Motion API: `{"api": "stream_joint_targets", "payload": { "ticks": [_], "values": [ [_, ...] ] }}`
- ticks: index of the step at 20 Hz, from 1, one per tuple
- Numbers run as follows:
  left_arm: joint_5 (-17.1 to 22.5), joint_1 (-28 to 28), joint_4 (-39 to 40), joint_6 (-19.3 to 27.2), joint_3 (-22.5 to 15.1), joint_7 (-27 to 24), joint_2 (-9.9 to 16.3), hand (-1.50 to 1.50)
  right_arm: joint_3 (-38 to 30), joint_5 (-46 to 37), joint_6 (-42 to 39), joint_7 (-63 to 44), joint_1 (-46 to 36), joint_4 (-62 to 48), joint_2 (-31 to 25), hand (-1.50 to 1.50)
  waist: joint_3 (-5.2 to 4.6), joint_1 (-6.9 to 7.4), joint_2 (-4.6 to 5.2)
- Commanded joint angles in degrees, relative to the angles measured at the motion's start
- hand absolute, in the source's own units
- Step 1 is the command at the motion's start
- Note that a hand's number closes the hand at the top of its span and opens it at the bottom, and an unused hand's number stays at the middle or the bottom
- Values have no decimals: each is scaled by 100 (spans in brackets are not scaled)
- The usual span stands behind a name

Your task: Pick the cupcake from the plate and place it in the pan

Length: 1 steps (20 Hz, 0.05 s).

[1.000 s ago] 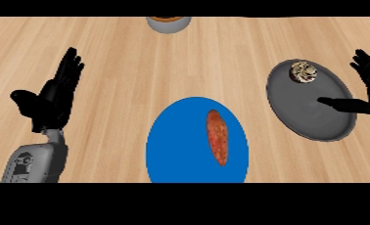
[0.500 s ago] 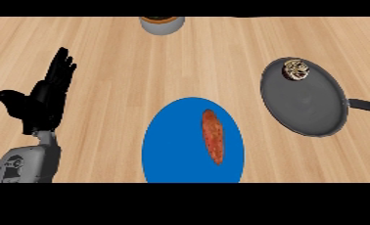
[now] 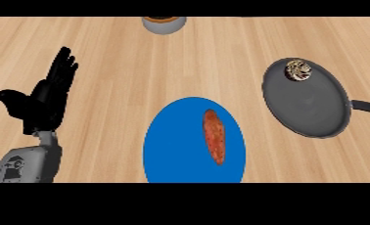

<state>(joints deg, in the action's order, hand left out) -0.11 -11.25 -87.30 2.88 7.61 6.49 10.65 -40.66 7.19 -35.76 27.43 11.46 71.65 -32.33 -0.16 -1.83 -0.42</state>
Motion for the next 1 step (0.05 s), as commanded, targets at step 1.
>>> {"api": "stream_joint_targets", "payload": {
  "ticks": [1],
  "values": [
    [20,-160,61,-31,-9,48,-18,0,-102,267,-212,-287,772,1277,489,-150,9,98,30]
  ]
}}
